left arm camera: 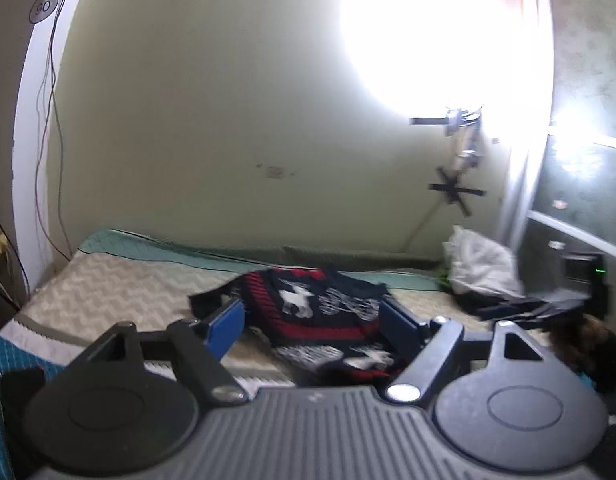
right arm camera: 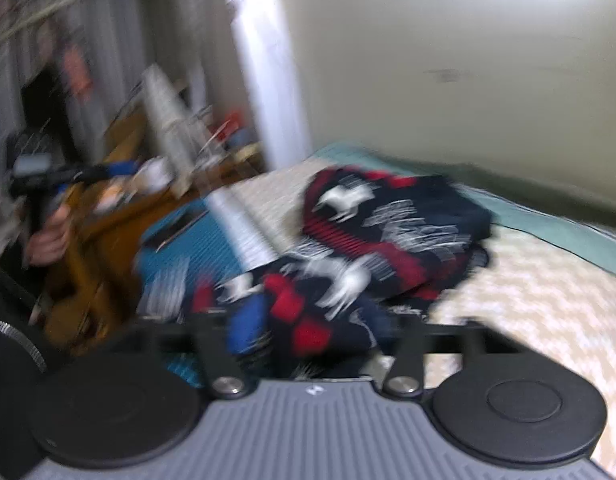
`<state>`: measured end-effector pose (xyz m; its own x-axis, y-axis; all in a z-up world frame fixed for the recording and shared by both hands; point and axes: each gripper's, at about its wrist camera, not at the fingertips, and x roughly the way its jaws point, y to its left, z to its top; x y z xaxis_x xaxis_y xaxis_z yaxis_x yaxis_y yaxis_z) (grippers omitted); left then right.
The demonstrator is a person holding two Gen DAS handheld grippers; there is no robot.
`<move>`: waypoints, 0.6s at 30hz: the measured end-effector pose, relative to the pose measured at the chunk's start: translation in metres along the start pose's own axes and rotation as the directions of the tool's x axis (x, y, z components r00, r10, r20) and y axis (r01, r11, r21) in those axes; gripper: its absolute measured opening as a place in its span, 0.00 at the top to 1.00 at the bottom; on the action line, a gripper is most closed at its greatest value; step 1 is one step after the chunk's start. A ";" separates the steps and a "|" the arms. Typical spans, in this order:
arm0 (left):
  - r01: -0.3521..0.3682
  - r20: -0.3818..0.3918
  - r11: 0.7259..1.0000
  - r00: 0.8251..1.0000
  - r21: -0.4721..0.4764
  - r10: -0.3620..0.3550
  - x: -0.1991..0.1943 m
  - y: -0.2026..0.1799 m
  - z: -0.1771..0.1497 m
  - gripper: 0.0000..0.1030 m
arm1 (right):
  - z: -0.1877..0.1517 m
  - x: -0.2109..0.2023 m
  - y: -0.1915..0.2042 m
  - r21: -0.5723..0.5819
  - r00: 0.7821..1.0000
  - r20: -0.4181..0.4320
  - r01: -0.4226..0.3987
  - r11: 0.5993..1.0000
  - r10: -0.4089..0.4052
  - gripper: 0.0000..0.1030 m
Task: Fold small clothes
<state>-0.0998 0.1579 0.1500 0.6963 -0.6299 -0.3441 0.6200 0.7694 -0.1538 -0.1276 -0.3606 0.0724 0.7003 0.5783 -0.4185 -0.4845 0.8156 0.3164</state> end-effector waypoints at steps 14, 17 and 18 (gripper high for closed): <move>-0.039 -0.303 0.990 0.950 0.132 0.078 0.288 0.007 0.038 0.03 | -0.002 0.035 -0.082 0.230 0.952 -0.045 0.304 0.924 -0.302 0.53; 0.030 -0.388 0.985 0.921 0.172 0.039 0.310 -0.015 0.023 0.75 | -0.002 0.044 -0.089 0.248 0.950 -0.056 0.310 0.918 -0.306 0.53; 0.028 -0.419 0.980 0.906 0.199 0.059 0.313 -0.019 0.018 0.88 | 0.000 0.047 -0.090 0.246 0.950 -0.057 0.310 0.918 -0.306 0.53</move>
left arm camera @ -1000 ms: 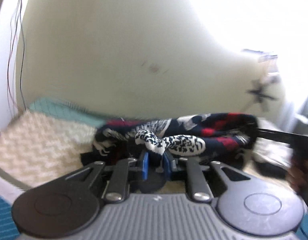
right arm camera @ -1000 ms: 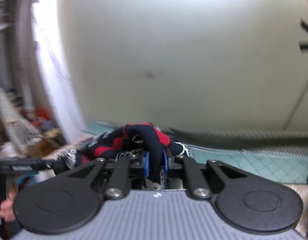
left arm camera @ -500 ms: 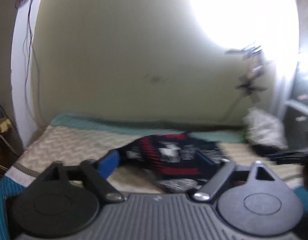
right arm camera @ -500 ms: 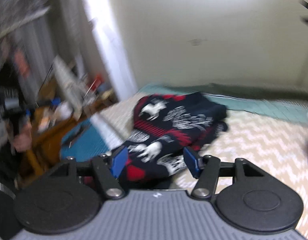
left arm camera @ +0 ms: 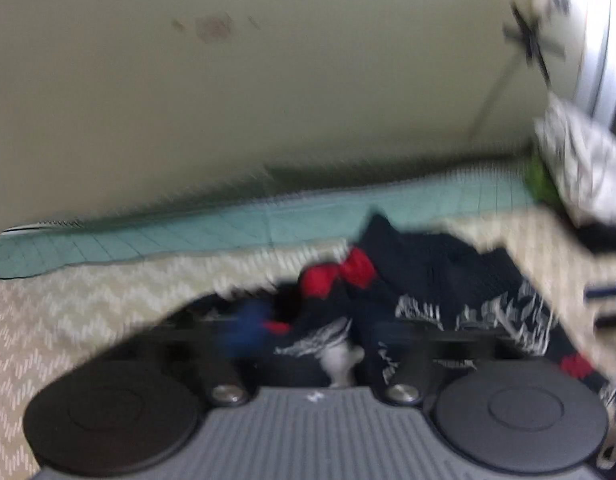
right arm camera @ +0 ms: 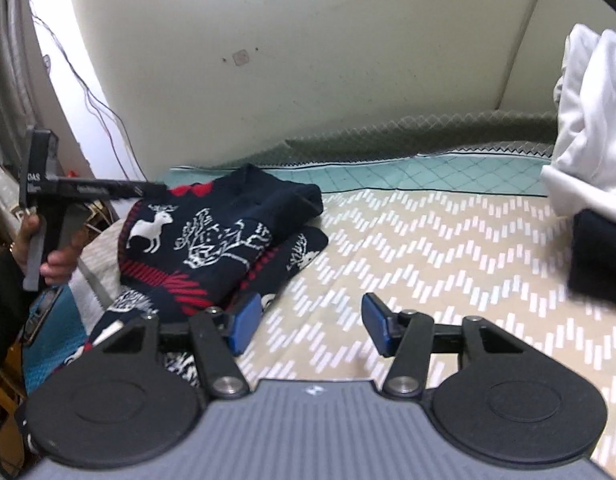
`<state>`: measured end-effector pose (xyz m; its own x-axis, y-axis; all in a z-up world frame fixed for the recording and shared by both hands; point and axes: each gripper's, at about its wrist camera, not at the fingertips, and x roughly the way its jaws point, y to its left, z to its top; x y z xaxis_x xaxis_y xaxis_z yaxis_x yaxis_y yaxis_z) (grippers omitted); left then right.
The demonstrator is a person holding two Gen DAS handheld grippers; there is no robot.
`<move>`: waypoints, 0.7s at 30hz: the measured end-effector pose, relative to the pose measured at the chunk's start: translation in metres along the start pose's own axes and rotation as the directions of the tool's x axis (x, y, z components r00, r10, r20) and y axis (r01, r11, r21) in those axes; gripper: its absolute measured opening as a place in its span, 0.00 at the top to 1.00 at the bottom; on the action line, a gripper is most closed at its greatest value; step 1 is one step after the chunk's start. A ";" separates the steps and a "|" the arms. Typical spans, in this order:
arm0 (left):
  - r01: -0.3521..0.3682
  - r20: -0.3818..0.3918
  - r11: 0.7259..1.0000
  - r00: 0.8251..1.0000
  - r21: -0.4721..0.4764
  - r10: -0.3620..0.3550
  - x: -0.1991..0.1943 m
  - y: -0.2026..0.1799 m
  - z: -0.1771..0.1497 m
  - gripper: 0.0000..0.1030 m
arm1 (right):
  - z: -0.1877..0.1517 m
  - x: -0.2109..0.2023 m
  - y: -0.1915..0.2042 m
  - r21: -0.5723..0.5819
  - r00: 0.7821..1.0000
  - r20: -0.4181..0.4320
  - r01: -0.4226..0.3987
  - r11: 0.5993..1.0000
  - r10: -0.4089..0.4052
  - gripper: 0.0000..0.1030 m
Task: Fold small clothes
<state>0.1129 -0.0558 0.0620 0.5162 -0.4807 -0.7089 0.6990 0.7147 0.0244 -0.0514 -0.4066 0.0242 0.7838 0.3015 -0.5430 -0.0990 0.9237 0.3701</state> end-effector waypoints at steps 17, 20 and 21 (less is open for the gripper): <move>-0.123 0.150 0.892 0.967 -0.435 0.207 -0.214 0.090 -0.177 0.90 | 0.043 0.070 0.092 -0.281 0.986 -0.036 -0.166 0.945 0.162 0.53; -0.140 0.144 0.884 0.964 -0.446 0.226 -0.217 0.087 -0.187 0.90 | 0.053 0.092 0.119 -0.401 0.987 -0.071 -0.159 0.902 0.143 0.48; -0.140 0.146 0.881 0.963 -0.451 0.228 -0.217 0.088 -0.189 0.90 | 0.056 0.100 0.124 -0.432 0.989 -0.080 -0.144 0.890 0.121 0.46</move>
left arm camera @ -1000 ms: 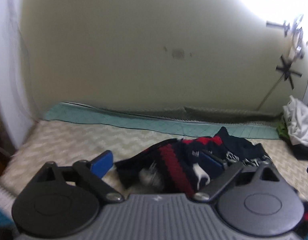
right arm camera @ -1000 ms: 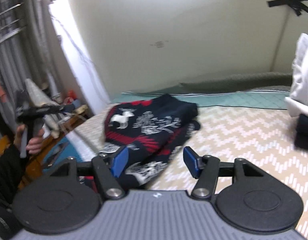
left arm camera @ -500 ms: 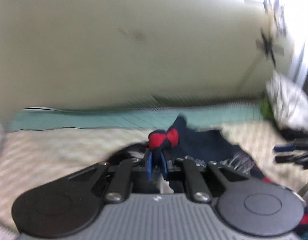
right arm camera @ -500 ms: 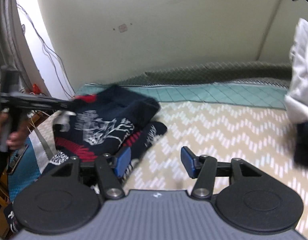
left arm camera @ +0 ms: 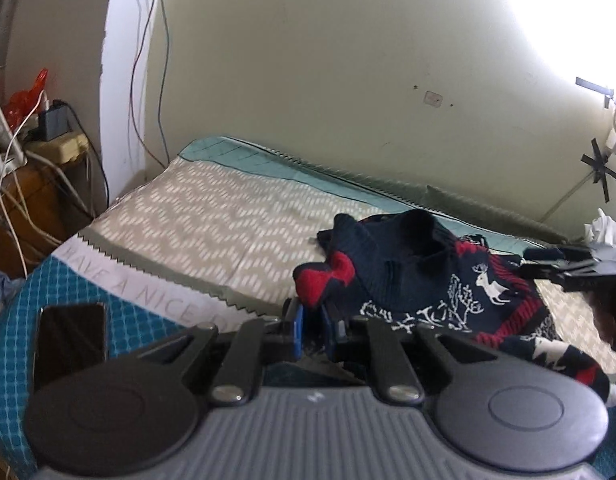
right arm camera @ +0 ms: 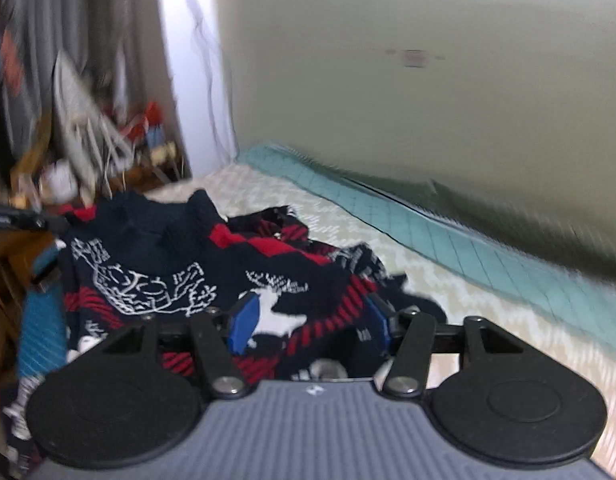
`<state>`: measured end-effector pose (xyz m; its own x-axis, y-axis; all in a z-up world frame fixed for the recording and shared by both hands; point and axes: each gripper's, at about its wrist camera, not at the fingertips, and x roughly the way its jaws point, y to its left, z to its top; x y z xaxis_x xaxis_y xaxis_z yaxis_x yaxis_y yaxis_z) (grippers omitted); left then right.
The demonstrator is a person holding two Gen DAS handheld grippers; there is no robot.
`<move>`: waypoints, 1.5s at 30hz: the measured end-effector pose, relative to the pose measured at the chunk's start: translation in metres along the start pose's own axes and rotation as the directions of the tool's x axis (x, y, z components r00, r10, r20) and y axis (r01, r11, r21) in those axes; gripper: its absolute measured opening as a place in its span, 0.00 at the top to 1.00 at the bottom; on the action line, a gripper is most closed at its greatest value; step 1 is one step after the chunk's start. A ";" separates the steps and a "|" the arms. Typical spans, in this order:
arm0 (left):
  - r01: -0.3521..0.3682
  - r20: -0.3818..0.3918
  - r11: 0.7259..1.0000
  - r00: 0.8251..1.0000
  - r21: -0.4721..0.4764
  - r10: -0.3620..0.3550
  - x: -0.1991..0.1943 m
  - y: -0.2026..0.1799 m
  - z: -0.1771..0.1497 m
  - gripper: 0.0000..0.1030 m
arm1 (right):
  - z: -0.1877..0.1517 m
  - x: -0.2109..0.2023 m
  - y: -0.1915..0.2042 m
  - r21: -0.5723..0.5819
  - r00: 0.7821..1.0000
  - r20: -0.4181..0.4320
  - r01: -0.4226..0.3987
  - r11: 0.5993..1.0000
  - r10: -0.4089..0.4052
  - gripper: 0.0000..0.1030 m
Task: Fold small clothes
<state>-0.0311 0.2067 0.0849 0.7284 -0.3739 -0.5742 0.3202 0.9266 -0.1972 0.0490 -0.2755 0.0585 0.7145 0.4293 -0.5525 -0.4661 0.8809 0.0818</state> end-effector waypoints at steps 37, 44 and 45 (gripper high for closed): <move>-0.253 0.758 0.950 0.651 0.182 0.028 -0.270 -0.195 0.180 0.98 | 0.108 -0.421 0.122 0.145 0.597 0.740 0.309 0.940 -0.310 0.96; -0.025 0.431 0.966 0.898 0.259 -0.093 -0.105 -0.181 0.158 0.97 | 0.091 -0.265 0.023 0.251 0.741 0.461 0.419 0.873 -0.488 0.96; 0.020 0.341 0.962 0.933 0.271 -0.115 -0.073 -0.180 0.142 0.97 | 0.075 -0.241 0.004 0.271 0.751 0.398 0.453 0.849 -0.527 0.96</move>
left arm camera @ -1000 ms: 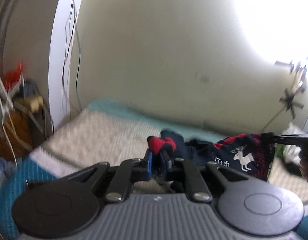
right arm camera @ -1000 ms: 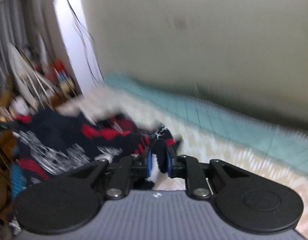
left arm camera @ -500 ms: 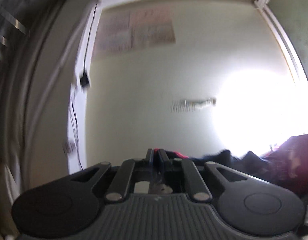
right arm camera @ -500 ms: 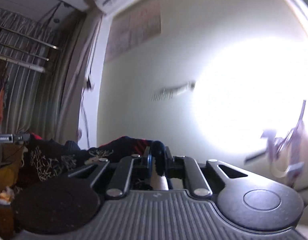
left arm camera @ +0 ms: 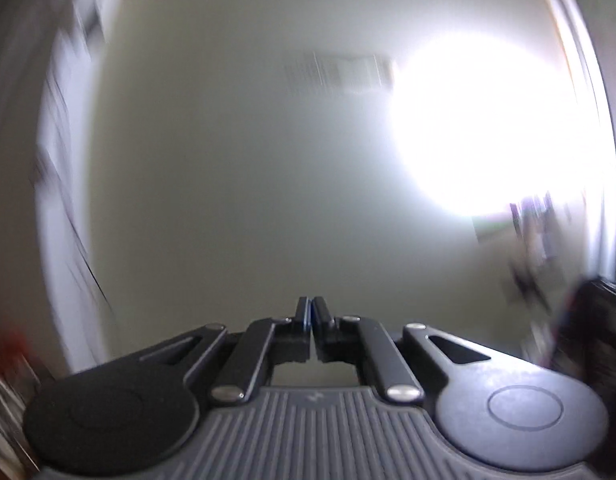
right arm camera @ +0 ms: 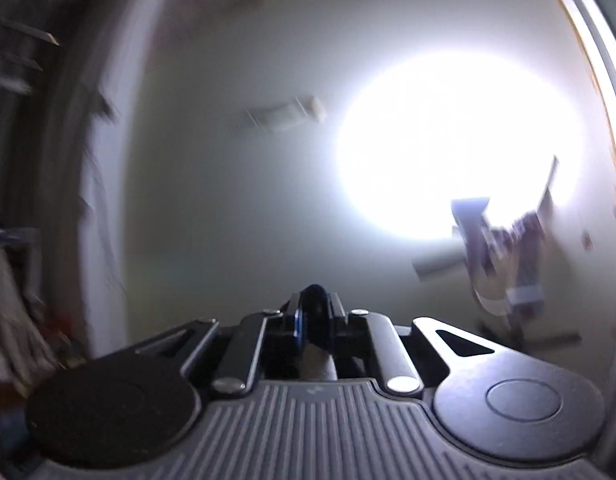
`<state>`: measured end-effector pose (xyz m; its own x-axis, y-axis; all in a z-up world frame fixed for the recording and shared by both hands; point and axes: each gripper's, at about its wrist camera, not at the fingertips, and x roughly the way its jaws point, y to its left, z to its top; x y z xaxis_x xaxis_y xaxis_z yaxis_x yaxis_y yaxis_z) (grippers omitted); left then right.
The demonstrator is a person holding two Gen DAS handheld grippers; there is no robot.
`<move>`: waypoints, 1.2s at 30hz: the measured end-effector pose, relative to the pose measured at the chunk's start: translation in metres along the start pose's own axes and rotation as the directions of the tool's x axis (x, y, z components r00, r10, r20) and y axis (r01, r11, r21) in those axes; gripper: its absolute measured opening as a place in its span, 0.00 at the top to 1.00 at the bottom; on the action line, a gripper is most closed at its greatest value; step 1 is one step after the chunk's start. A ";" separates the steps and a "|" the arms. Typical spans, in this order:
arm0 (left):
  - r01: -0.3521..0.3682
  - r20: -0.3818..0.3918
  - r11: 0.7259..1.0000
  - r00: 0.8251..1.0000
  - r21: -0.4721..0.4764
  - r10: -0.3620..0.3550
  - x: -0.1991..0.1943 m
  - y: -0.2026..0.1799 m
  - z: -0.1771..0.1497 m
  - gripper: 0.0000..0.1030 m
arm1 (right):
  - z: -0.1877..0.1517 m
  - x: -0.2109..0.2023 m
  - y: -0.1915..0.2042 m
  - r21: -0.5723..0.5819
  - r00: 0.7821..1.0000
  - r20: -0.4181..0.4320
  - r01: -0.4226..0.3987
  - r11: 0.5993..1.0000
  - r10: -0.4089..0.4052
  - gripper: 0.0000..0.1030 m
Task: Fold small clothes
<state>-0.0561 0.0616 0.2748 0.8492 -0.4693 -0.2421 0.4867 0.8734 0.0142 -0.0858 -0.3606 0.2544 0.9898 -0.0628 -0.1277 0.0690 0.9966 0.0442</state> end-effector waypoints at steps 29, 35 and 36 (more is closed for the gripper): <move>0.344 -0.444 0.930 0.819 -0.129 -0.364 0.084 -0.074 -0.178 0.91 | -0.071 -0.007 -0.099 0.206 0.997 -0.013 0.074 0.976 -0.073 0.97; 0.101 -0.216 0.995 0.971 -0.022 -0.104 0.066 -0.019 -0.077 0.92 | -0.049 -0.011 -0.097 0.256 0.998 0.059 -0.001 0.967 -0.015 0.97; 0.063 -0.189 0.998 0.980 0.002 -0.062 0.078 -0.014 -0.058 0.92 | -0.043 -0.005 -0.095 0.255 0.998 0.069 -0.005 0.967 -0.013 0.97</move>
<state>-0.0082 0.0201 0.1996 0.7635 -0.4891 -0.4217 0.5398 0.8418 0.0008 -0.1030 -0.4529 0.2079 0.9951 -0.0792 -0.0591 0.0933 0.9507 0.2957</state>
